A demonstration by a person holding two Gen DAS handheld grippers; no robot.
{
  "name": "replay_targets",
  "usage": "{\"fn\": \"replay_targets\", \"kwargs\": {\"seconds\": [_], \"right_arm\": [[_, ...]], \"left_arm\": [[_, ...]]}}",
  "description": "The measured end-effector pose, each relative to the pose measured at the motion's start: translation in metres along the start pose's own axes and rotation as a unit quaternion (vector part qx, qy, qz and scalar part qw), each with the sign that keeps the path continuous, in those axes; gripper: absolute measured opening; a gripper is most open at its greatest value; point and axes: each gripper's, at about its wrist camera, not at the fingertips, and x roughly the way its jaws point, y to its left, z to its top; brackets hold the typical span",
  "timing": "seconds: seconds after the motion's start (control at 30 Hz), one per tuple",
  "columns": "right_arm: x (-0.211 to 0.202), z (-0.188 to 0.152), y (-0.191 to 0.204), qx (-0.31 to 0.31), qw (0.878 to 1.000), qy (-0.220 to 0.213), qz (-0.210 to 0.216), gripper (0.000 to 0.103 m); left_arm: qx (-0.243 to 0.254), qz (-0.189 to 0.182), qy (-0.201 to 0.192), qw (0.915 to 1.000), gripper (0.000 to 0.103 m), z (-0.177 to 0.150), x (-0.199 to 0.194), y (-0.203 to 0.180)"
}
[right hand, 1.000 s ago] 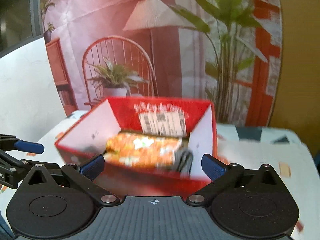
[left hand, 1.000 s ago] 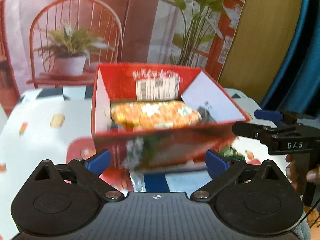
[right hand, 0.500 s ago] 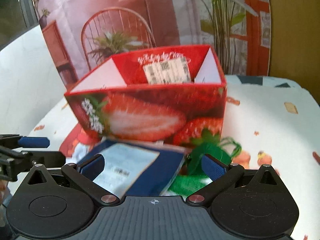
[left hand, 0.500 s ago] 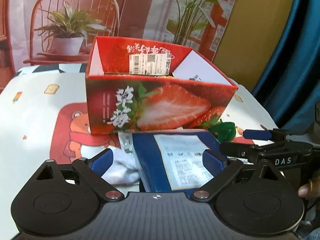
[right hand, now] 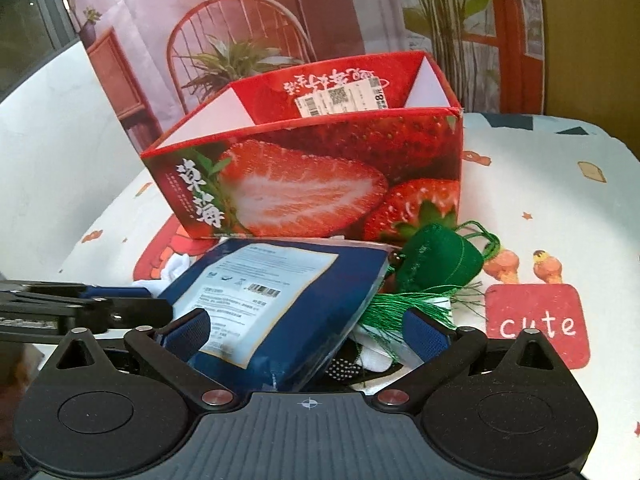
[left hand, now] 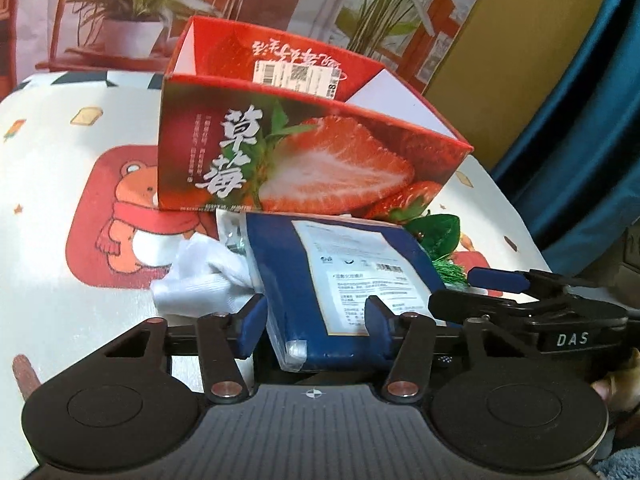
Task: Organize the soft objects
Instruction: 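Close left gripper on the blue pouch while right gripper grasps it too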
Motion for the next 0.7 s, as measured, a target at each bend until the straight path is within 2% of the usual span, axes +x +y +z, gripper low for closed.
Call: {"fn": "replay_targets", "kwargs": {"seconds": [0.17,0.43,0.7], "right_arm": [[0.003,-0.003,0.000,0.003,1.000,0.009,0.015,0.078],[0.007,-0.008,0.005,-0.008,0.999,0.025,0.028,0.070],[0.012,-0.011,0.002,0.001,0.999,0.026,0.035,0.055]], "left_arm": [[-0.008,-0.006,0.006,0.9999,0.054,-0.002,0.004,0.003],[-0.016,-0.016,0.016,0.9996,0.052,-0.005,0.012,0.006],[-0.015,-0.019,0.018,0.9995,0.051,-0.008,0.016,0.007]]}}
